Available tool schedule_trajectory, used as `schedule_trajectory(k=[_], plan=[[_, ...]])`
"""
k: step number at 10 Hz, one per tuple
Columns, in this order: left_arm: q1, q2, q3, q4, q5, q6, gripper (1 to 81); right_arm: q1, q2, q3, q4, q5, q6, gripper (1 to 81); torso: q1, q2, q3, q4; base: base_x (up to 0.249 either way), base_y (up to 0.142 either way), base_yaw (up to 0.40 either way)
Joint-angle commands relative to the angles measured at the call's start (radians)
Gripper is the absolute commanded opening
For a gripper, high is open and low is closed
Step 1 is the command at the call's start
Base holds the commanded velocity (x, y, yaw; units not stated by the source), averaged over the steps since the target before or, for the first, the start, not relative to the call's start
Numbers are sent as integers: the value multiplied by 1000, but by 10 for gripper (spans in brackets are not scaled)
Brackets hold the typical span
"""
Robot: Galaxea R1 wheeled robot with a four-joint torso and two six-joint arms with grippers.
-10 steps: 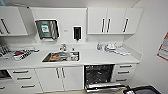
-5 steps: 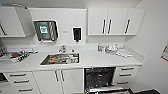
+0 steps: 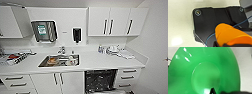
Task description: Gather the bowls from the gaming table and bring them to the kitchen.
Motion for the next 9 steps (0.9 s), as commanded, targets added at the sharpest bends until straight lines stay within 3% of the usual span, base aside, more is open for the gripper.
schedule_trajectory(k=[1,9], plan=[[-20,-10,-2,8,59,6,10,22,3,4,-13,-47,-3,10,0,0,0,0,132,0,0],[-19,-13,-2,3,59,6,10,26,3,5,-13,-47,-3,10,0,0,0,0,132,0,0]])
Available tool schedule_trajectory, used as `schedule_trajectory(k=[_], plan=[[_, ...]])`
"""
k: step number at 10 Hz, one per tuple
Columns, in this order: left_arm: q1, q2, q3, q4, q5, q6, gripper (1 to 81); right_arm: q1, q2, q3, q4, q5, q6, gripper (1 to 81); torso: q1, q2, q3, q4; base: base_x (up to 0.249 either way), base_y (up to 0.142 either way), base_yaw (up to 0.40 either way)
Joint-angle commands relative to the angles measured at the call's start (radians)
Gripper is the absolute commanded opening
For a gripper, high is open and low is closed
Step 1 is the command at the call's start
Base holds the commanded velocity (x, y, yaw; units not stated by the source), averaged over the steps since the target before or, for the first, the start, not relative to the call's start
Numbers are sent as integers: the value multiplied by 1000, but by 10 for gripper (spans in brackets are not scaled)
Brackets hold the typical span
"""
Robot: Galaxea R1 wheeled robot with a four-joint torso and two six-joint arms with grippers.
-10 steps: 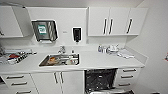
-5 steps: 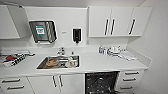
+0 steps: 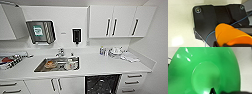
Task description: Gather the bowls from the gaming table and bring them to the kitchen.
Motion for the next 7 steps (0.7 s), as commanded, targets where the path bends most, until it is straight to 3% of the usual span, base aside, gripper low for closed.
schedule_trajectory(k=[1,7], plan=[[-30,-13,-2,3,50,6,10,32,2,5,-15,-45,-4,10,0,0,0,0,132,0,0],[-30,-14,-2,2,49,6,10,32,4,5,-15,-47,-4,10,0,0,0,0,126,0,0]])
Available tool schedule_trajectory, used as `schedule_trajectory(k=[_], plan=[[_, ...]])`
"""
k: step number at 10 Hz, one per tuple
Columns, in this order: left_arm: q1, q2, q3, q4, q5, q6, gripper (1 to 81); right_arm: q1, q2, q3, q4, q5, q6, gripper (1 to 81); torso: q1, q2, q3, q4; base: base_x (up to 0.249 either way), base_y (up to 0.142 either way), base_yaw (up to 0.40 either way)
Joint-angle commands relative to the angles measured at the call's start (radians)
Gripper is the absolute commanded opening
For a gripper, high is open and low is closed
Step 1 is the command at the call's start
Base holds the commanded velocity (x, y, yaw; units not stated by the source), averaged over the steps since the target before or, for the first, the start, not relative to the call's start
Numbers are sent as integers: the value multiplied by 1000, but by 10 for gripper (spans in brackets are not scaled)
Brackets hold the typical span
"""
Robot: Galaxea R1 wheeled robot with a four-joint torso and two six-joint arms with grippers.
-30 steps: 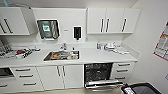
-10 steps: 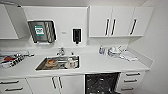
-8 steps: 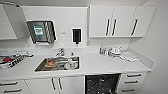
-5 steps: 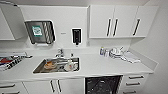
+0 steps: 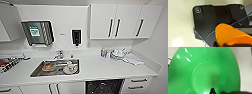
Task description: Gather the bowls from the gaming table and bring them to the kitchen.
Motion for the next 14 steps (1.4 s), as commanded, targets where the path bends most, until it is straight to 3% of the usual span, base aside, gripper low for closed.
schedule_trajectory(k=[1,6,9,10,11,13,14], plan=[[-29,-14,-1,2,49,6,10,29,2,6,-15,-46,-3,10,0,0,0,0,100,0,0],[-29,-19,1,0,45,4,10,26,-11,30,-4,-49,7,10,0,0,0,0,0,0,0],[-32,-37,33,2,38,-1,10,33,-88,156,-4,-40,13,10,0,0,0,0,0,0,0],[-38,-60,78,2,38,-1,10,39,-129,215,-4,-37,13,10,0,0,-30,0,0,0,0],[-45,-88,124,0,39,-2,10,46,-159,248,-4,-37,13,10,0,0,-94,0,0,0,0],[-71,-162,241,0,41,-2,10,56,-194,288,-4,-37,13,10,0,0,-108,0,0,0,0],[-82,-205,319,-1,44,-2,10,59,-197,291,-4,-37,13,10,0,0,-138,0,0,0,0]])
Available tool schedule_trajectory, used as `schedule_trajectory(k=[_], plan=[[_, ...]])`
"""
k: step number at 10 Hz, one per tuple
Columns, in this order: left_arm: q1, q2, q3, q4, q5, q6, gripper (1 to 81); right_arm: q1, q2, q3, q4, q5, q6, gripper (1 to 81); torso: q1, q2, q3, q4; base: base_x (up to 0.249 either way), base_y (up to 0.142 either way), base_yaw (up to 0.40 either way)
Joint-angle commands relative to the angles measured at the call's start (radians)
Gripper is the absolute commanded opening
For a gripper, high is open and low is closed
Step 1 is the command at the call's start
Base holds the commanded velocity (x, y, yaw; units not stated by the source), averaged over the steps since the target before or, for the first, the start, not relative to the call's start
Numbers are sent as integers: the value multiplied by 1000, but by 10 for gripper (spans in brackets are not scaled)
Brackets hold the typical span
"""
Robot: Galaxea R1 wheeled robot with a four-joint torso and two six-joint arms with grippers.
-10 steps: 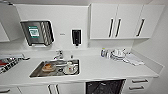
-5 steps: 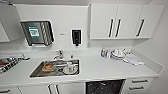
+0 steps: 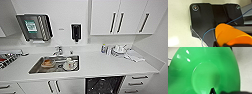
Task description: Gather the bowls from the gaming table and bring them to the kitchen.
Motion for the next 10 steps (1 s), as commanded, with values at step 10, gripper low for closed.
schedule_trajectory(k=[10], plan=[[-326,-489,802,-36,119,-2,10,28,-29,1,-14,-49,-9,10,1,1,-58,0,0,0,0]])
